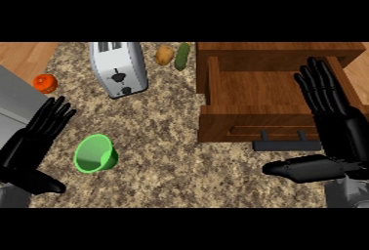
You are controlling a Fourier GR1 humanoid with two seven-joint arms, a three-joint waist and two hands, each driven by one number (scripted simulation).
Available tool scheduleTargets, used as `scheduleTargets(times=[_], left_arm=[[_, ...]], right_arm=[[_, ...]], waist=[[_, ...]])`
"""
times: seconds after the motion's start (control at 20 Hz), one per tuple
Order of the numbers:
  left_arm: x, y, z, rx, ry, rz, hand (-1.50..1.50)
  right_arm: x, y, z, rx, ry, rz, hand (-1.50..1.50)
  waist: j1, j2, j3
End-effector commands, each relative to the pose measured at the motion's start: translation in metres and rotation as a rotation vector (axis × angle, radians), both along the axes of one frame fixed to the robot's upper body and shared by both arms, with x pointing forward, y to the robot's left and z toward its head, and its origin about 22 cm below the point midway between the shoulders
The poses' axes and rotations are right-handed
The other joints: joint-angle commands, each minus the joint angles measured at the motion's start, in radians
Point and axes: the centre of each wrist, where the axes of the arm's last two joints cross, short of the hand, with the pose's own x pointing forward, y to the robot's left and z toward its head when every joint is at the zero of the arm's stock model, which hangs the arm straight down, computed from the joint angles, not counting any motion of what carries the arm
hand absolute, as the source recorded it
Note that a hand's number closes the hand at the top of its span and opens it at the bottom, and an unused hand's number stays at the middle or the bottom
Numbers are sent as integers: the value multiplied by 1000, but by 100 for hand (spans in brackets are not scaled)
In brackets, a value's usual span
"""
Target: Pick up the cup, place it into the drawer and close the drawer
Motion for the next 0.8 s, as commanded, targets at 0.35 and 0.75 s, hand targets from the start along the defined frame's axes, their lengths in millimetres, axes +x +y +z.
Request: scheduleTargets(times=[0.35, 0.75], left_arm=[[-3, 36, -75, 58, 75, 57, -150], [-12, 18, -125, 99, 84, 102, -150]], right_arm=[[11, 0, 27, -13, -37, -10, -150], [14, -21, 12, -23, -2, 0, -150]], waist=[[-8, 2, -1], [-16, 6, -2]])
